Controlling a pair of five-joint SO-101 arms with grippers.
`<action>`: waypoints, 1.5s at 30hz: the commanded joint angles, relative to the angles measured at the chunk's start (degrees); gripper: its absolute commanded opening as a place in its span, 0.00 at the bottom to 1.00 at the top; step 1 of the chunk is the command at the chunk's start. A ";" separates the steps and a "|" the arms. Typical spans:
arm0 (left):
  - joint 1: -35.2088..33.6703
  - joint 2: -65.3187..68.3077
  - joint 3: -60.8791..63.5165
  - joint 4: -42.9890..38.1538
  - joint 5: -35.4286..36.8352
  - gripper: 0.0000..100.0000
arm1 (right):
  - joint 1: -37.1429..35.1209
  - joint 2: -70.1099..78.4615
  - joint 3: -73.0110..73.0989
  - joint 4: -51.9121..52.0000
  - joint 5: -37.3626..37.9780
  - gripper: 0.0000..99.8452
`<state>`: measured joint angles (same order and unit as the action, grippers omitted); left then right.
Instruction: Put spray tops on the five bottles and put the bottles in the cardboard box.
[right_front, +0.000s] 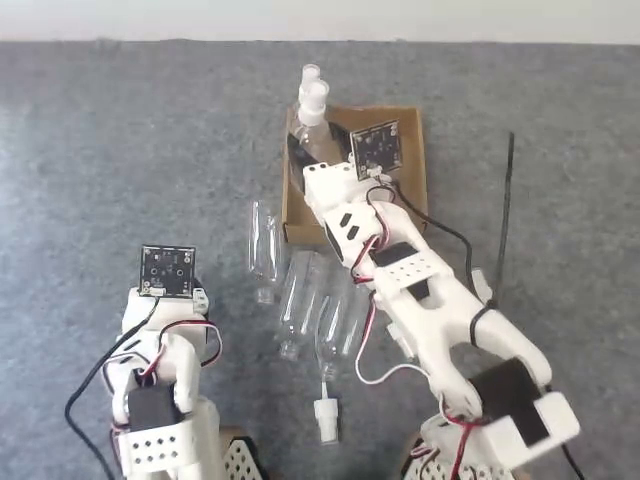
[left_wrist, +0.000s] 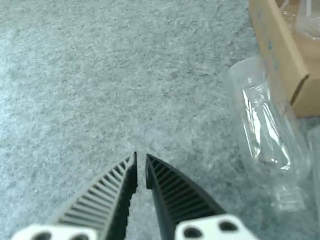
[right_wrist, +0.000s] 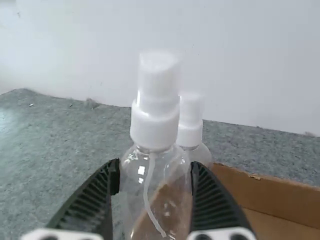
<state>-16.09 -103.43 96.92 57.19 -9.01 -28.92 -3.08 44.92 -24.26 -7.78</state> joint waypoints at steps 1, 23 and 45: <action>0.44 -0.97 -0.40 -1.32 -0.53 0.03 | 0.75 0.92 -4.04 -4.44 -0.44 0.01; 0.35 -0.88 -0.40 -1.14 -0.53 0.03 | 1.36 15.52 -4.04 -20.79 3.78 0.01; 0.26 -0.88 -0.40 -1.14 -0.53 0.03 | 1.45 21.32 -6.77 -20.44 3.69 0.01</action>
<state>-16.09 -103.43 96.92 57.19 -9.01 -29.01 18.99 41.05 -43.60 -4.70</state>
